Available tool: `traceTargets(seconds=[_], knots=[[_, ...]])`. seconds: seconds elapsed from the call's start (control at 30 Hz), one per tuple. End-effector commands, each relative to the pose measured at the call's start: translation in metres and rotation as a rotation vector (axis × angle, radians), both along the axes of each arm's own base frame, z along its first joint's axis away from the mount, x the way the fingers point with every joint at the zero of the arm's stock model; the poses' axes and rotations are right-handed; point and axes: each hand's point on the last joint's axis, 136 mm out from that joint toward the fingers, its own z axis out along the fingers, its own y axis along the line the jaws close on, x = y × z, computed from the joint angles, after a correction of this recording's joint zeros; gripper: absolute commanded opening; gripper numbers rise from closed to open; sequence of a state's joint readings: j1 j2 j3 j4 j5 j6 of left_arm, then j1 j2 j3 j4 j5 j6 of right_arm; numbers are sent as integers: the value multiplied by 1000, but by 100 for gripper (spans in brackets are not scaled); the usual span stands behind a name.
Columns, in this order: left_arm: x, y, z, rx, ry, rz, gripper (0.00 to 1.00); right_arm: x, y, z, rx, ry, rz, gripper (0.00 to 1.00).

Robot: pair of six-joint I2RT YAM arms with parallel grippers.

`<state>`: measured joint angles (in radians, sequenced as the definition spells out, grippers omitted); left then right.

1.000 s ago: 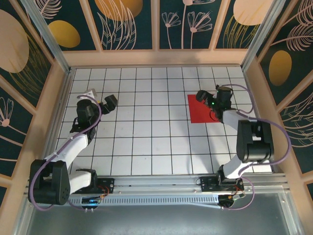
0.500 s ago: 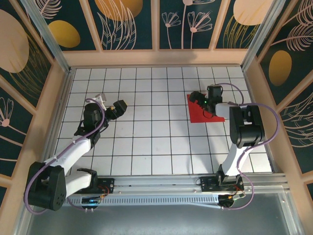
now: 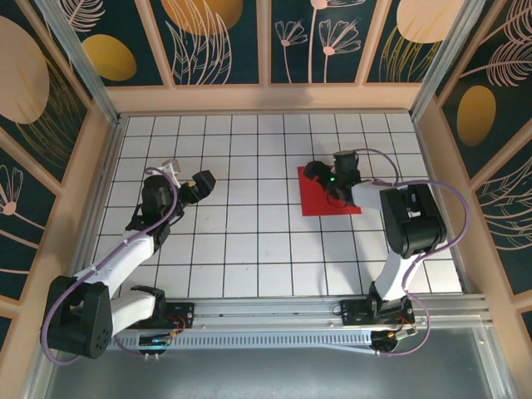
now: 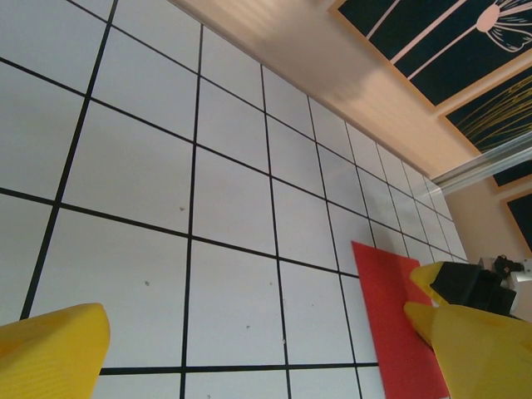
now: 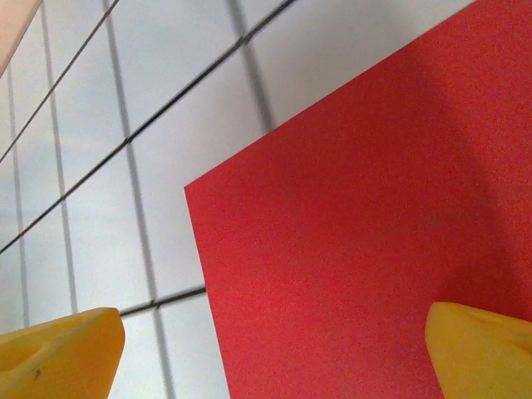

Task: Fold a paper plane with a square sheet of paper (fold left side to right side)
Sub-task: Move the square sheet of paper to the center of the table.

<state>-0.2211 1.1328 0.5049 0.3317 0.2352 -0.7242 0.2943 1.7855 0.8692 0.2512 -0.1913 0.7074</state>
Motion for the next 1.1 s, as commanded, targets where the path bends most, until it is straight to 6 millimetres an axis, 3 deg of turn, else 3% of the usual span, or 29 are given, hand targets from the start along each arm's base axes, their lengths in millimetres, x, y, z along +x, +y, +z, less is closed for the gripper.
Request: traceTargets(seconds=[0.0,0.17,0.37,0.5,0.6,0.7,0.83,0.93,1.07], knots=[[3,-3,6,-13,3,-3,99,-28,23,-14,33,105,-39,93],[5,-3,2,-6,16,-1,99,-44,67,-8,51,99,-36,94],[9,-3,-7,3,38,4,99,-72,119,-16,112,130,-30,95],[10,-4,-12,4,59,-2,99,-87,143,-22,145,160,-26,95],[9,-4,-15,1,76,-2,99,-88,158,-14,170,143,-3,94],[8,-6,-18,6,101,-11,99,-82,168,6,164,96,40,95],[2,-15,-21,-16,138,-66,99,-71,160,47,121,-36,65,95],[-6,-28,-26,-53,173,-125,99,-63,137,67,4,-135,89,97],[-20,-54,-38,-80,238,-220,94,-52,101,65,-153,-144,172,97]])
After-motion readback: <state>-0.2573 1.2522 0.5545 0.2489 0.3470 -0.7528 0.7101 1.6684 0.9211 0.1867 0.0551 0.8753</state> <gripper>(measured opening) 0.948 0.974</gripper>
